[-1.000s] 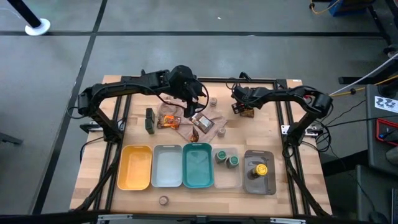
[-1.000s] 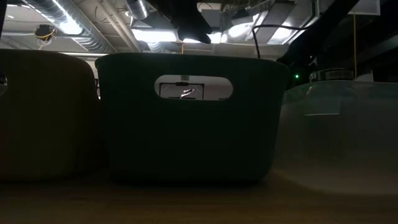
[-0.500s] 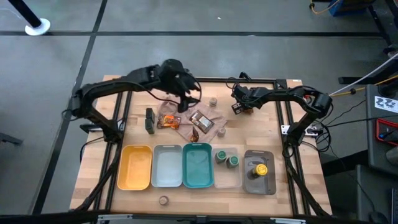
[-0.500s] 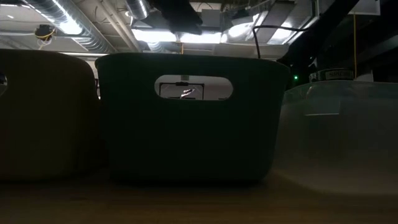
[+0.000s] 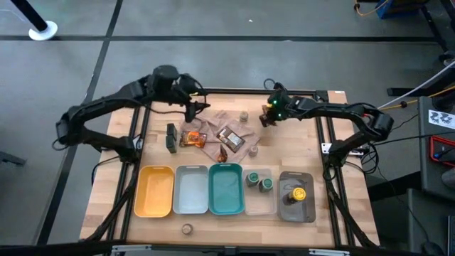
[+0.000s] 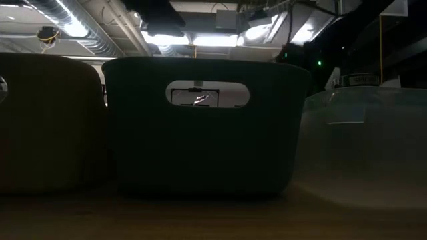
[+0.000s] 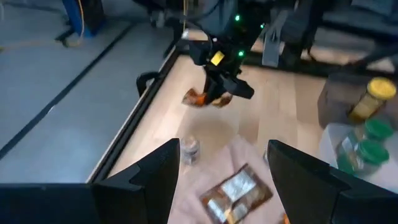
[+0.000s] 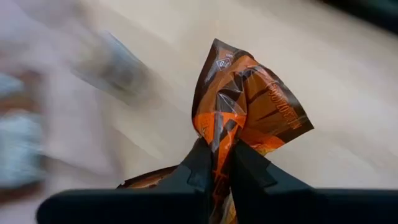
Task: Sort spices by type
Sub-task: Put the orange seasoning bag into the green bin
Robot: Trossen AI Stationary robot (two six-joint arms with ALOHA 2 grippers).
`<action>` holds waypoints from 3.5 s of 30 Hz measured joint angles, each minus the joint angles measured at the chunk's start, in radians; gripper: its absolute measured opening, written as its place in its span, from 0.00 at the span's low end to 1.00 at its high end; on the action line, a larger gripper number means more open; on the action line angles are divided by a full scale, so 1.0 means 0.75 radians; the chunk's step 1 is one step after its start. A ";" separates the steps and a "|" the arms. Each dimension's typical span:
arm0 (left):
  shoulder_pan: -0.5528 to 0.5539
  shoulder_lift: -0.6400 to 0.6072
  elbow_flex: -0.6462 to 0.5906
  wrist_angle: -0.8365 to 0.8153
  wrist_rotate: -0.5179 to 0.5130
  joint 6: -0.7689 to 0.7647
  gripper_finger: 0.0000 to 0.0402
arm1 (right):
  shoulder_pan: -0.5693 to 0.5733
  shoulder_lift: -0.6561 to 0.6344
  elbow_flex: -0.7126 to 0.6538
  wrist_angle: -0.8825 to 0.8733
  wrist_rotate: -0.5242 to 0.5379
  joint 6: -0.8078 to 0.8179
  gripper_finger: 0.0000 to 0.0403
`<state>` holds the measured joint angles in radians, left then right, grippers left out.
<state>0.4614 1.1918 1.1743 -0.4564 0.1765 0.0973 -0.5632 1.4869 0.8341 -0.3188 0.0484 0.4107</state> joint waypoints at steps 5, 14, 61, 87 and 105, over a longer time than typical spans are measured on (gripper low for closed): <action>-0.051 -0.061 -0.339 0.428 0.003 -0.233 0.57 | 0.001 -0.034 0.002 0.304 -0.135 0.000 0.09; -0.183 0.063 -0.578 1.006 -0.020 -0.559 0.57 | 0.002 -0.034 0.004 0.886 -0.149 0.004 0.08; -0.356 0.780 -0.230 1.837 -0.989 0.156 0.57 | 0.316 -0.037 0.008 1.339 0.169 -0.001 0.09; -0.361 0.781 -0.232 1.804 -0.996 0.336 0.05 | 0.313 -0.039 0.007 1.257 0.139 0.000 0.22; -0.480 0.538 -0.227 1.237 -0.986 0.100 0.02 | 0.283 -0.196 0.004 1.042 0.077 -0.374 0.51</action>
<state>0.1015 1.5952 1.0042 0.4714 -0.5631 0.1726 -0.3511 1.3398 0.8368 0.4630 0.1062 0.1305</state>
